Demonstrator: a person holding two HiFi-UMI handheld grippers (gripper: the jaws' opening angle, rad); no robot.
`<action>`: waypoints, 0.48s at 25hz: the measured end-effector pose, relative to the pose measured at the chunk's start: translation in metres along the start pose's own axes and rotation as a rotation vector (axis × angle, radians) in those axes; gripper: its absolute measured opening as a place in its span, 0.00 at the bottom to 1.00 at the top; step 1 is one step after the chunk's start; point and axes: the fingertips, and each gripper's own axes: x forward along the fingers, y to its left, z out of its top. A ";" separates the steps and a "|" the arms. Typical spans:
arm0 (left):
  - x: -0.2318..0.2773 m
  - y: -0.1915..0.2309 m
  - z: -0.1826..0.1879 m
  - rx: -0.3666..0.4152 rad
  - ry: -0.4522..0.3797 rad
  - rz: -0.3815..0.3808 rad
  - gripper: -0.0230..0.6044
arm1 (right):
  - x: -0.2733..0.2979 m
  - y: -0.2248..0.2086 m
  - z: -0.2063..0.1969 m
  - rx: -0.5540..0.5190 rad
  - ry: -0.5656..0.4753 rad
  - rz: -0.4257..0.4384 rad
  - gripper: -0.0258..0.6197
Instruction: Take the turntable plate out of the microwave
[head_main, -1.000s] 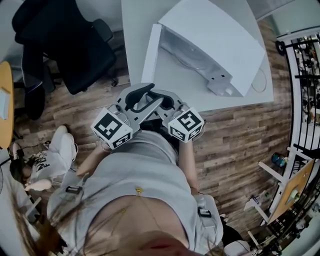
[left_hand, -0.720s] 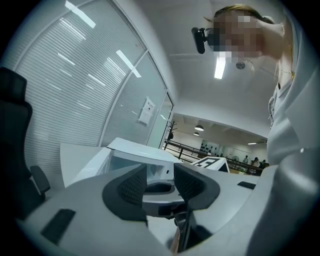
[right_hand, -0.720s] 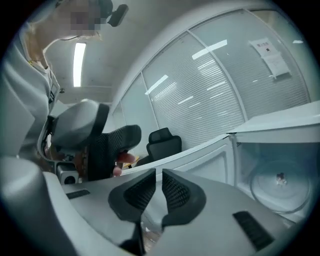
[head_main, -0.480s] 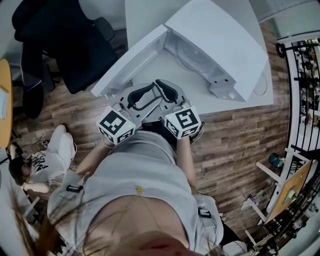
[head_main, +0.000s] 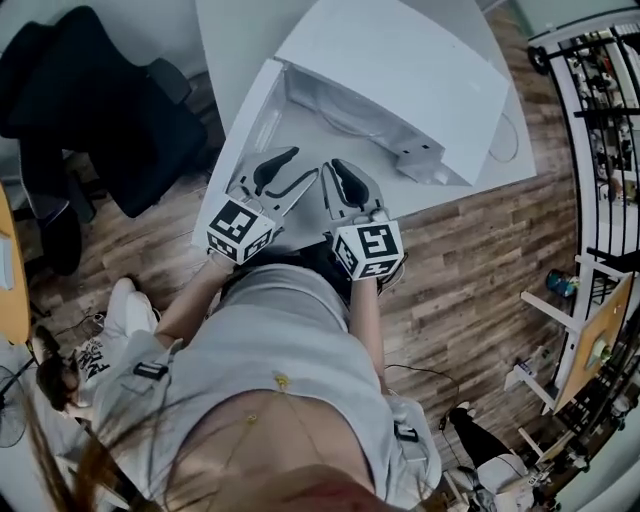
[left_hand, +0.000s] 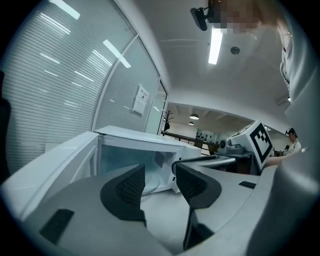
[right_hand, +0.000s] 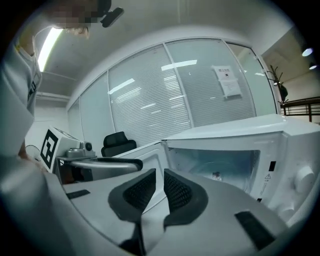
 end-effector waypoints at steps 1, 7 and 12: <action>0.003 0.002 -0.003 -0.015 0.010 -0.004 0.35 | -0.001 -0.005 0.000 0.001 -0.004 -0.010 0.10; 0.017 0.019 -0.015 -0.037 0.043 0.001 0.35 | 0.004 -0.026 -0.007 0.010 0.008 -0.051 0.10; 0.037 0.034 -0.023 -0.054 0.071 -0.004 0.35 | 0.015 -0.046 -0.015 0.024 0.022 -0.101 0.10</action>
